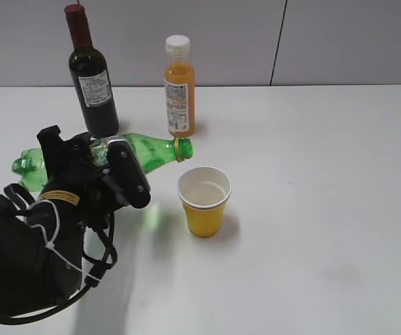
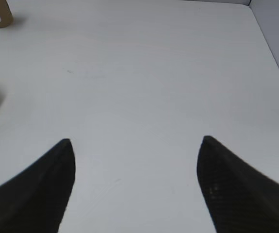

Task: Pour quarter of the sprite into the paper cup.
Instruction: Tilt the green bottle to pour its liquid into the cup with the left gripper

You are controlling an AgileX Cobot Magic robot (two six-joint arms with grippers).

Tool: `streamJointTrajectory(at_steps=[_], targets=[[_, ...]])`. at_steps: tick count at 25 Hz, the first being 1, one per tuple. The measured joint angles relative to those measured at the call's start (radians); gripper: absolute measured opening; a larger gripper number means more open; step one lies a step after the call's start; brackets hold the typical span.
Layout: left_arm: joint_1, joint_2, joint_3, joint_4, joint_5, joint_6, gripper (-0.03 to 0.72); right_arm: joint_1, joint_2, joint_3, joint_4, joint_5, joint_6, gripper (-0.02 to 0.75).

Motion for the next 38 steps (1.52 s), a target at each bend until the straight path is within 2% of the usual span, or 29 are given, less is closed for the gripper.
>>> streamJointTrajectory(at_steps=[25,38], targets=[[0.000,0.000,0.000,0.032,0.000,0.170,0.447,0.000,0.000,0.000,0.000,0.000,0.001,0.591],[0.000,0.000,0.000,0.033,-0.001,0.219,0.447,0.000,0.000,0.000,0.000,0.000,0.001,0.591]])
